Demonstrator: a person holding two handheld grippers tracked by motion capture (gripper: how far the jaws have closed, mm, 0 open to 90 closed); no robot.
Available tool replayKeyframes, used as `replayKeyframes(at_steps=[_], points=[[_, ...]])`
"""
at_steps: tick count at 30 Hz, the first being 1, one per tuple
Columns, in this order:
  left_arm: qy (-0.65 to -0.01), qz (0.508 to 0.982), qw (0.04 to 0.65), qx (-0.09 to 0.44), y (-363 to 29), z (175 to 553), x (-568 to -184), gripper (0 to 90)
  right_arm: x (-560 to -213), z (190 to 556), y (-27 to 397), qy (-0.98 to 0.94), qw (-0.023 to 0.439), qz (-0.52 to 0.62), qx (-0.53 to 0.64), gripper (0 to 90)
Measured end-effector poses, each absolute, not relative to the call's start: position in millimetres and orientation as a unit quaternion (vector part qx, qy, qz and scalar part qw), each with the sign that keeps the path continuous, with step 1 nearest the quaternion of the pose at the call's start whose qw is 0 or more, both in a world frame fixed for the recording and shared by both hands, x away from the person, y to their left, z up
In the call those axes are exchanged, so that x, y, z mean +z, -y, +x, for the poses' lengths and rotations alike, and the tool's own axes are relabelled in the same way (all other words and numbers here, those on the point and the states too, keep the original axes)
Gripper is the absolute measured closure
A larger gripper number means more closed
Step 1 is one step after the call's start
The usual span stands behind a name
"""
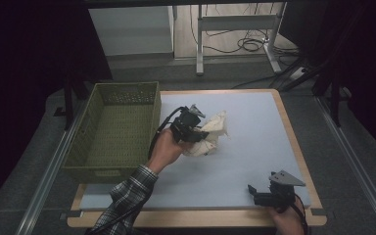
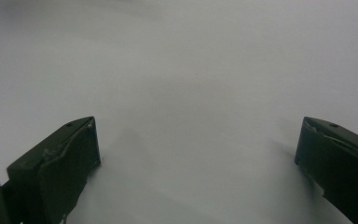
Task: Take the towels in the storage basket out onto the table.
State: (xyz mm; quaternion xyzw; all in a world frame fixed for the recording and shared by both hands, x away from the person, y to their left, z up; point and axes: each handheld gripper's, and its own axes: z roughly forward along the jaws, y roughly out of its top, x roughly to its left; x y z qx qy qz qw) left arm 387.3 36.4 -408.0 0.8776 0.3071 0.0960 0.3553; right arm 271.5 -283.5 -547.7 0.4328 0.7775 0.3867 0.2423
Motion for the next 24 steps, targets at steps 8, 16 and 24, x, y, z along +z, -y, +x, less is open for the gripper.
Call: replayKeyframes(at_steps=[8, 16, 24], points=[[-0.295, 0.886, 0.345, 0.092, -8.2, 391.6, -441.7, 73.6, -547.6, 271.5, 283.7, -0.778, 0.242, 0.432, 0.387, 0.0], [-0.316, 0.877, 0.357, 0.060, 9.2, 398.4, -482.3, 55.7, -547.6, 271.5, 283.8, -0.778, 0.242, 0.432, 0.387, 0.0], [-0.288, 0.885, 0.359, 0.072, 4.8, 388.0, -487.2, 20.3, -547.5, 271.4, 284.2, -0.779, 0.240, 0.431, 0.388, 0.0]])
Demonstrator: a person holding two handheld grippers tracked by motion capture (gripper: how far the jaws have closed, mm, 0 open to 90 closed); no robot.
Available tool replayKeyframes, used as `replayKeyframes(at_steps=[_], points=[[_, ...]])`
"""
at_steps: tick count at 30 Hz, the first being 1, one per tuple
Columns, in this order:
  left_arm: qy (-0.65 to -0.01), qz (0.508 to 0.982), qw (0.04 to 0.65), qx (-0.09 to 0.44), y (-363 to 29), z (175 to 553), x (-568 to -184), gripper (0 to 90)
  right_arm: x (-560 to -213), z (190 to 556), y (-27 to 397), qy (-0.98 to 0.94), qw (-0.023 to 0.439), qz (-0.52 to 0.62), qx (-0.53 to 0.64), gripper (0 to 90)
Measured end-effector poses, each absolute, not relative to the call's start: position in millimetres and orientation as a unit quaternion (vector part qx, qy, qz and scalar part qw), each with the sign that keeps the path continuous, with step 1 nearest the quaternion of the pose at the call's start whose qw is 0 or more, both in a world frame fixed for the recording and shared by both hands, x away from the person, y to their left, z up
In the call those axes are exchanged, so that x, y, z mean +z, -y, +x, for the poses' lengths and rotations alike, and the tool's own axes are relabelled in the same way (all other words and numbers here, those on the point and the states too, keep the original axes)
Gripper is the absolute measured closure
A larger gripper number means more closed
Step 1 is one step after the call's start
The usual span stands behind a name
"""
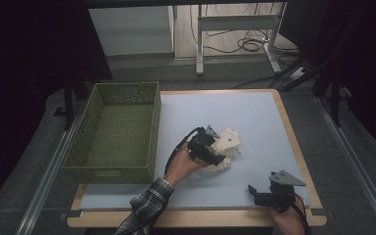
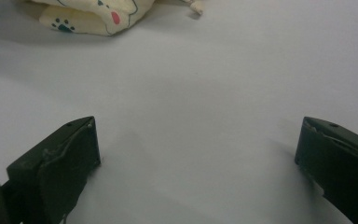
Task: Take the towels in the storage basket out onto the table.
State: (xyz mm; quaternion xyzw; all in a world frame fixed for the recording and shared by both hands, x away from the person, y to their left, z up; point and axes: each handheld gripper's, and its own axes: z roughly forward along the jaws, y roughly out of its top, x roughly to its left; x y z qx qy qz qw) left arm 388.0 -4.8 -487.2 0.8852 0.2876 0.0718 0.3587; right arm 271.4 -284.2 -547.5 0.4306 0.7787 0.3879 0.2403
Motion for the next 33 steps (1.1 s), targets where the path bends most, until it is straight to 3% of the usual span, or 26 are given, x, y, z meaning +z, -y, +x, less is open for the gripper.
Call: replayKeyframes(at_steps=[4, 8, 9, 11, 13, 15, 19, 25, 33], points=[[-0.293, 0.878, 0.370, 0.085, -8.1, 380.1, -477.3, 20.1, -543.1, 272.2, 284.9, -0.790, 0.230, 0.430, 0.371, 0.0], [-0.311, 0.865, 0.382, 0.098, -24.8, 374.7, -467.7, 27.7, -538.7, 274.0, 285.6, -0.797, 0.221, 0.435, 0.355, 1.1], [-0.317, 0.861, 0.386, 0.098, -29.9, 373.5, -465.4, 27.7, -536.6, 275.2, 286.7, -0.798, 0.220, 0.436, 0.353, 4.3], [-0.331, 0.855, 0.387, 0.100, -38.1, 372.0, -463.5, 37.4, -526.3, 280.2, 292.2, -0.798, 0.217, 0.433, 0.358, 16.5], [-0.335, 0.854, 0.385, 0.102, -40.6, 371.8, -463.7, 42.6, -523.7, 282.2, 293.3, -0.798, 0.215, 0.433, 0.360, 20.2], [-0.349, 0.847, 0.385, 0.107, -46.4, 372.8, -467.1, 47.4, -511.6, 293.3, 295.0, -0.799, 0.195, 0.428, 0.375, 33.0], [-0.369, 0.840, 0.381, 0.113, -50.6, 375.8, -475.6, 49.3, -495.5, 313.4, 287.0, -0.807, 0.160, 0.413, 0.390, 41.3], [-0.388, 0.838, 0.365, 0.119, -54.1, 378.5, -487.0, 49.3, -481.0, 340.3, 265.5, -0.820, 0.143, 0.391, 0.393, 42.2], [-0.397, 0.842, 0.348, 0.114, -58.2, 380.4, -496.1, 73.5, -470.5, 383.9, 228.3, -0.836, 0.136, 0.376, 0.375, 37.3]])
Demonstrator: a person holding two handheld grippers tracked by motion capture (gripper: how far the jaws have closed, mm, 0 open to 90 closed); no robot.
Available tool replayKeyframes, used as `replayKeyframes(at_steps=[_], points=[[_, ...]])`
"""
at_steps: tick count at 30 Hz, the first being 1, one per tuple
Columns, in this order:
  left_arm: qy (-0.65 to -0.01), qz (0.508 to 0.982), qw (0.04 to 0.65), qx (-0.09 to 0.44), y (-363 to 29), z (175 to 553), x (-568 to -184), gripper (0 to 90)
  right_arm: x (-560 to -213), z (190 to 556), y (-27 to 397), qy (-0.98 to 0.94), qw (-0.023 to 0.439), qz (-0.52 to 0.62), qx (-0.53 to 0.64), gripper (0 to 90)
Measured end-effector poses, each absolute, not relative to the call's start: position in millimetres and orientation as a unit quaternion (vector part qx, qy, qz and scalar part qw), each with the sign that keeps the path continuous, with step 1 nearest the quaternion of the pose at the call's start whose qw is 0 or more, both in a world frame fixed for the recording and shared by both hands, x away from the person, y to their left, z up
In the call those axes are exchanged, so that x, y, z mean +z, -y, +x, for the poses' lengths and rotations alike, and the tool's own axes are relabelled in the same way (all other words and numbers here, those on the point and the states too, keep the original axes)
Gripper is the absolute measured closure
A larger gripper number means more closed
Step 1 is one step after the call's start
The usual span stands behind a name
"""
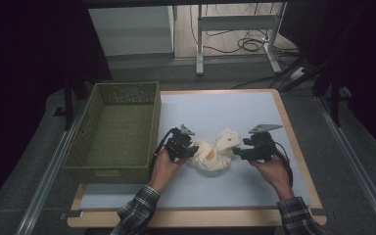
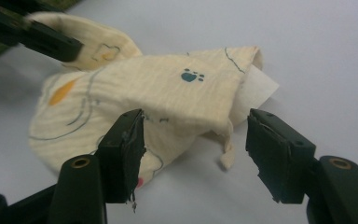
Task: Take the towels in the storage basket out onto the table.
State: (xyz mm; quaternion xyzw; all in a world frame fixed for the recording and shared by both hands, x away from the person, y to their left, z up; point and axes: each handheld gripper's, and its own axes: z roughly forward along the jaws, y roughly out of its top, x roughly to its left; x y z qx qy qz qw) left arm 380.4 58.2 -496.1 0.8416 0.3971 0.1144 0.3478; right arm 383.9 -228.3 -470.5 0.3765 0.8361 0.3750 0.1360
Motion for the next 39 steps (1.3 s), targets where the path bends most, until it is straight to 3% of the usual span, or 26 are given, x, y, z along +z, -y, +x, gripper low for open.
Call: replayKeyframes(at_steps=[1, 3, 6, 8, 16, 20, 27, 30, 33, 34, 39], points=[[-0.397, 0.842, 0.348, 0.114, -58.2, 380.4, -496.1, 77.5, -470.5, 383.9, 228.3, -0.836, 0.136, 0.376, 0.375, 37.3], [-0.395, 0.844, 0.345, 0.116, -57.9, 379.5, -495.7, 82.9, -473.7, 393.9, 219.3, -0.848, 0.136, 0.374, 0.350, 53.8], [-0.389, 0.844, 0.348, 0.121, -57.8, 375.9, -490.8, 84.2, -474.6, 395.7, 217.2, -0.860, 0.126, 0.359, 0.341, 78.2], [-0.391, 0.840, 0.356, 0.123, -59.9, 372.4, -486.6, 84.2, -472.6, 389.9, 219.5, -0.864, 0.124, 0.353, 0.336, 82.4], [-0.394, 0.827, 0.379, 0.129, -68.6, 352.0, -475.7, 83.3, -459.1, 343.6, 255.2, -0.859, 0.146, 0.341, 0.353, 83.4], [-0.385, 0.833, 0.378, 0.119, -64.6, 335.2, -480.8, 81.6, -474.3, 314.6, 282.7, -0.856, 0.136, 0.357, 0.348, 82.7], [-0.389, 0.839, 0.364, 0.112, -63.2, 319.1, -498.6, 80.9, -505.6, 296.3, 310.0, -0.851, 0.115, 0.389, 0.334, 82.2], [-0.397, 0.840, 0.355, 0.106, -64.4, 317.2, -511.4, 73.3, -507.2, 287.4, 323.8, -0.849, 0.115, 0.397, 0.330, 71.9], [-0.405, 0.836, 0.354, 0.109, -65.1, 319.2, -516.2, 55.9, -498.5, 284.0, 330.0, -0.842, 0.127, 0.403, 0.334, 66.5], [-0.406, 0.835, 0.354, 0.111, -65.4, 320.3, -517.4, 55.0, -487.4, 286.1, 334.0, -0.834, 0.129, 0.411, 0.346, 62.5], [-0.416, 0.825, 0.362, 0.123, -66.2, 329.2, -517.6, 53.0, -477.8, 314.2, 320.2, -0.826, 0.137, 0.413, 0.357, 58.4]])
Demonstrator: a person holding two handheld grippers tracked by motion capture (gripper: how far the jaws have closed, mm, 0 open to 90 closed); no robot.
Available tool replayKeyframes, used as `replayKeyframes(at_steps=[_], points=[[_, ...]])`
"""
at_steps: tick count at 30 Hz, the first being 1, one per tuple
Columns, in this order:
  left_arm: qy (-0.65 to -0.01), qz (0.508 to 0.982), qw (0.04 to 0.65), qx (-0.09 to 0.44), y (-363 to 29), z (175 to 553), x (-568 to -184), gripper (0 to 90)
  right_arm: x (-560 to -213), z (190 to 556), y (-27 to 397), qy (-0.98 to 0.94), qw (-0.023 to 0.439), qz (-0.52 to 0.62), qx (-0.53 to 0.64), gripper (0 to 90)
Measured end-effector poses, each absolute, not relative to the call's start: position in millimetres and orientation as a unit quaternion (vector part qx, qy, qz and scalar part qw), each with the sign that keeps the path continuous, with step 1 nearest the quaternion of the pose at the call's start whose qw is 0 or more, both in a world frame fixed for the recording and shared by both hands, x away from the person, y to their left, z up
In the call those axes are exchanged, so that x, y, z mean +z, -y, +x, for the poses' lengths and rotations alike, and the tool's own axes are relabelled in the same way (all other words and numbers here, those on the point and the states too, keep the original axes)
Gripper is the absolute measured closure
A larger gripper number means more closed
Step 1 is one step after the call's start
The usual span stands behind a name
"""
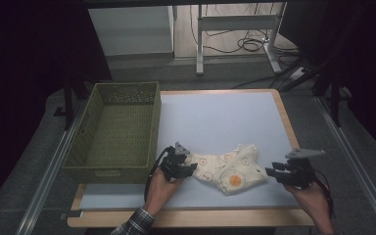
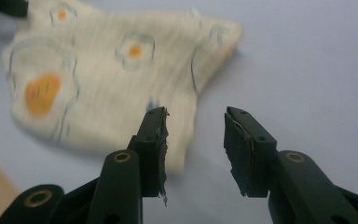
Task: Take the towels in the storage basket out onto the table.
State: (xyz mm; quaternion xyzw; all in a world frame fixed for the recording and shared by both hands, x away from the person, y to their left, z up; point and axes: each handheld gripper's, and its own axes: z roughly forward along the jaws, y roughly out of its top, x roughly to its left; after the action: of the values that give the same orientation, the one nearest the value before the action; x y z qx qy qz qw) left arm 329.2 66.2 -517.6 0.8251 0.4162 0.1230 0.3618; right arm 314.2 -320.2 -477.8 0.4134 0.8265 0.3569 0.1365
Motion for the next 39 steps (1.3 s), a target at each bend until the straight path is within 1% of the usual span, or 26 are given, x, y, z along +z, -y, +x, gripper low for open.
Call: replayKeyframes(at_steps=[2, 7, 10, 12, 13, 14, 15, 16, 17, 18, 19, 22, 24, 26, 27, 29, 30, 33, 35, 39], points=[[-0.419, 0.823, 0.364, 0.124, -67.0, 333.3, -517.0, 53.0, -477.0, 332.6, 310.8, -0.822, 0.129, 0.415, 0.368, 56.1], [-0.421, 0.826, 0.356, 0.118, -66.3, 343.4, -522.3, 56.3, -483.6, 379.7, 290.3, -0.821, 0.134, 0.427, 0.353, 42.1], [-0.424, 0.827, 0.352, 0.111, -66.4, 347.5, -527.9, 57.1, -494.6, 398.5, 281.4, -0.828, 0.133, 0.430, 0.333, 41.0], [-0.427, 0.826, 0.352, 0.109, -67.0, 348.1, -530.1, 57.8, -498.8, 401.3, 277.3, -0.834, 0.131, 0.430, 0.321, 42.1], [-0.428, 0.824, 0.355, 0.107, -67.8, 348.3, -532.2, 57.8, -502.6, 402.2, 272.9, -0.841, 0.135, 0.425, 0.305, 48.4], [-0.426, 0.824, 0.359, 0.107, -68.8, 347.9, -532.7, 63.0, -509.2, 396.4, 262.7, -0.860, 0.151, 0.400, 0.278, 71.2], [-0.424, 0.824, 0.360, 0.105, -68.5, 348.1, -532.6, 68.2, -509.1, 393.3, 261.0, -0.860, 0.152, 0.395, 0.284, 80.9], [-0.424, 0.824, 0.360, 0.105, -68.5, 348.1, -532.6, 72.6, -509.0, 390.6, 259.2, -0.864, 0.145, 0.390, 0.285, 85.3], [-0.419, 0.828, 0.358, 0.105, -67.1, 349.9, -532.3, 78.5, -508.2, 388.7, 258.1, -0.866, 0.149, 0.387, 0.280, 87.5], [-0.419, 0.828, 0.358, 0.105, -67.1, 349.9, -532.3, 81.1, -508.2, 388.7, 258.1, -0.866, 0.149, 0.387, 0.280, 87.5], [-0.419, 0.828, 0.356, 0.112, -65.9, 352.4, -532.0, 82.8, -504.2, 389.7, 261.3, -0.865, 0.159, 0.389, 0.274, 88.0], [-0.426, 0.823, 0.359, 0.113, -63.5, 361.7, -531.1, 83.7, -498.2, 394.2, 269.3, -0.855, 0.163, 0.400, 0.286, 88.0], [-0.428, 0.820, 0.358, 0.123, -58.9, 374.0, -528.8, 84.6, -486.0, 402.9, 287.5, -0.833, 0.178, 0.424, 0.306, 88.0], [-0.429, 0.819, 0.359, 0.128, -56.8, 379.7, -526.7, 85.3, -482.5, 405.1, 293.2, -0.826, 0.183, 0.433, 0.312, 88.2], [-0.429, 0.816, 0.362, 0.134, -54.4, 388.2, -521.3, 85.4, -476.8, 408.4, 302.5, -0.813, 0.194, 0.443, 0.324, 88.3], [-0.432, 0.812, 0.367, 0.140, -53.5, 393.9, -515.2, 85.4, -473.2, 410.0, 306.4, -0.809, 0.200, 0.445, 0.328, 88.3], [-0.431, 0.806, 0.377, 0.153, -53.3, 399.2, -504.2, 85.4, -461.4, 410.7, 312.9, -0.800, 0.214, 0.445, 0.340, 88.2], [-0.426, 0.796, 0.398, 0.162, -54.8, 396.9, -485.6, 85.4, -443.6, 403.9, 317.5, -0.792, 0.220, 0.436, 0.365, 88.2], [-0.419, 0.796, 0.404, 0.166, -56.2, 390.4, -481.3, 85.4, -437.3, 394.6, 318.6, -0.794, 0.220, 0.426, 0.373, 88.0], [-0.413, 0.800, 0.406, 0.157, -60.9, 374.9, -488.4, 85.4, -445.7, 371.0, 322.7, -0.805, 0.212, 0.412, 0.370, 87.9]])
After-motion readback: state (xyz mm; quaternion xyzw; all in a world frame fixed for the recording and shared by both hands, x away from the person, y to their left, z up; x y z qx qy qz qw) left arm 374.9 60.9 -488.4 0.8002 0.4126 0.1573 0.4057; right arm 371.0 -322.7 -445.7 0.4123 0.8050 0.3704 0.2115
